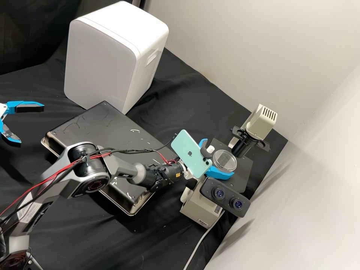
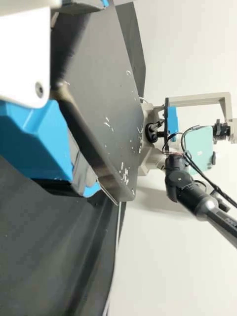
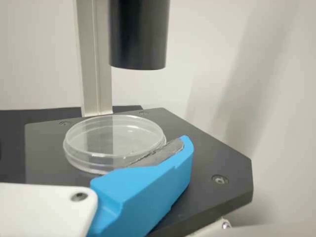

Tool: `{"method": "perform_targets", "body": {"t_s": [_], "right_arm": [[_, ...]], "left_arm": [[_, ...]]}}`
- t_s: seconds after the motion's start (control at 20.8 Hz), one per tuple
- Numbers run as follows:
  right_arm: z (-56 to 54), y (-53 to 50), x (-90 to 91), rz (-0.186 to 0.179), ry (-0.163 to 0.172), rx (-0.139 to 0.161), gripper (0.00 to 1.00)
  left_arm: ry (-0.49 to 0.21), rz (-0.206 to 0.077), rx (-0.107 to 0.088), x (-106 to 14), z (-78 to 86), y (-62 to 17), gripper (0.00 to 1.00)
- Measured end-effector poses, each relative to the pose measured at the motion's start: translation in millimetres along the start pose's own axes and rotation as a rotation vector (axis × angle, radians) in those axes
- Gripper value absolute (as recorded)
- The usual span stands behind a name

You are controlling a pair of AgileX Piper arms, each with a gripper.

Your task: Place the petri dish on the bench

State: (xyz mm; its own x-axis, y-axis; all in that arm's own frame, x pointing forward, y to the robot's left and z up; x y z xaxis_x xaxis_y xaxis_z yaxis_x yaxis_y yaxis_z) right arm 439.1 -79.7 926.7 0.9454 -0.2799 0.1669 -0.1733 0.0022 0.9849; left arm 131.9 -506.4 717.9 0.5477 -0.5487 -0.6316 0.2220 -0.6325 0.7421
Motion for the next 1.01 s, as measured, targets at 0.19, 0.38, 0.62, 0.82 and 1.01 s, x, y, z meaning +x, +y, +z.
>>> {"method": "perform_targets", "body": {"t_s": [0.19,0.38,0.62,0.82,1.01], "right_arm": [[2.0,-1.4,11.2,0.002,0.0,-0.018,1.0],[4.4,0.4,20.8,0.005,-0.006,-0.018,1.0],[3.8,3.4,29.4,-0.002,-0.017,-0.02,1.0],[3.3,3.7,30.4,-0.006,-0.02,-0.023,1.0],[2.5,4.1,31.2,-0.014,-0.022,-0.023,0.0]], "left_arm": [[0.021,0.004,-0.005,0.4,-2.2,-0.2,1.0],[0.026,-0.005,-0.007,1.7,-2.5,-2.2,1.0],[0.021,-0.015,0.002,3.0,-1.6,-4.2,1.0],[0.03,-0.016,0.008,3.7,-2.1,-4.9,1.0],[0.039,-0.013,0.004,3.7,-3.0,-4.8,1.0]]}}
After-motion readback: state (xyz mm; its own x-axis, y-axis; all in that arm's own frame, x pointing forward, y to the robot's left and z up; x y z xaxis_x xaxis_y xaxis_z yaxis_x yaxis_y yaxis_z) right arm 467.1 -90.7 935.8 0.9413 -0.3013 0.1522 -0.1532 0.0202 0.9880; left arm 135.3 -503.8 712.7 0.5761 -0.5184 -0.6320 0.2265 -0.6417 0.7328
